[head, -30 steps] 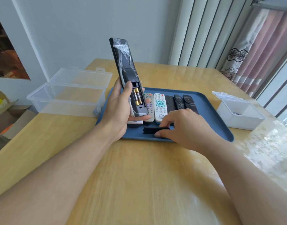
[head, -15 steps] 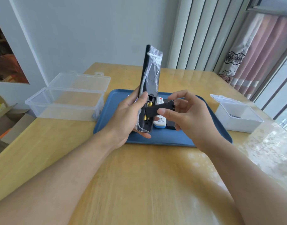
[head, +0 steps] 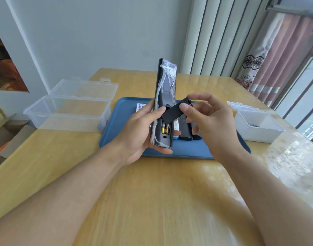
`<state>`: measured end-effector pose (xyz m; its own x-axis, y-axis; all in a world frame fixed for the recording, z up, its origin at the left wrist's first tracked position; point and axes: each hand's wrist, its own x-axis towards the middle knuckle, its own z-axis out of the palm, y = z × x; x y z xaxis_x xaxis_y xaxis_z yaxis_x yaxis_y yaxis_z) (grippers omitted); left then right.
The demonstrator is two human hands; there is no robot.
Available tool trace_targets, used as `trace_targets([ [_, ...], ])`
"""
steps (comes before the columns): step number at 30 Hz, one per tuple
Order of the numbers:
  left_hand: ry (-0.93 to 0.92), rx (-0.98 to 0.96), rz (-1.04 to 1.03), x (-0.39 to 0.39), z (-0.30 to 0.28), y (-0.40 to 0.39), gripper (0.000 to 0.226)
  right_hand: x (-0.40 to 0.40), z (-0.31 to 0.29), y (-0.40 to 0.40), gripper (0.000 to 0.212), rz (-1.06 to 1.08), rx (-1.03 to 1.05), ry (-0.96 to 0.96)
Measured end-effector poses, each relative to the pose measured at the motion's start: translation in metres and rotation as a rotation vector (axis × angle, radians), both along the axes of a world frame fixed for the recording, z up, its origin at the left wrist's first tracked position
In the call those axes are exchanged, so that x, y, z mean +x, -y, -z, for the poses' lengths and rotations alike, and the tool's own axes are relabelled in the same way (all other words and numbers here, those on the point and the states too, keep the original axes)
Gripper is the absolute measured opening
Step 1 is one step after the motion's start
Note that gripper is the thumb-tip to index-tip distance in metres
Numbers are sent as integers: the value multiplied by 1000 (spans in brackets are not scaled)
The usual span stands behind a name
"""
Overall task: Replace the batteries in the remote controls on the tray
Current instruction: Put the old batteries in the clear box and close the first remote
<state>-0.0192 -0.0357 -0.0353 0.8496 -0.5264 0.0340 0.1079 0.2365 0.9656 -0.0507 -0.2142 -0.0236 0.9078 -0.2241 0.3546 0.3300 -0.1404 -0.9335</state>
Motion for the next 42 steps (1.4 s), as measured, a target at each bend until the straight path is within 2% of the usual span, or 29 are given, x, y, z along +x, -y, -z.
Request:
trace_targets([
  [6,-10,4,41,0,0,1,35,-1,-1,-2,15,2,-40,7],
  [11,49,32,42,1,2,0,55,-1,-1,-3,11,14,-25,7],
  [17,92,66,31,1,5,1,59,-1,-1,0,9,-22,-28,-21],
  [21,-2,24,56,-1,0,1,45,-2,-1,-2,15,-110,-72,-12],
  [26,-118,-3,87,2,1,-1,56,0,1,-2,26,-125,-148,15],
  [31,-65,-14,106,0,2,-1,49,3,3,-2,33,-119,-209,57],
  [35,-42,-39,105,-2,1,0,43,5,6,-4,36,-146,-152,53],
  [42,-40,-38,82,-3,0,1,41,5,3,-1,32,-73,-164,39],
])
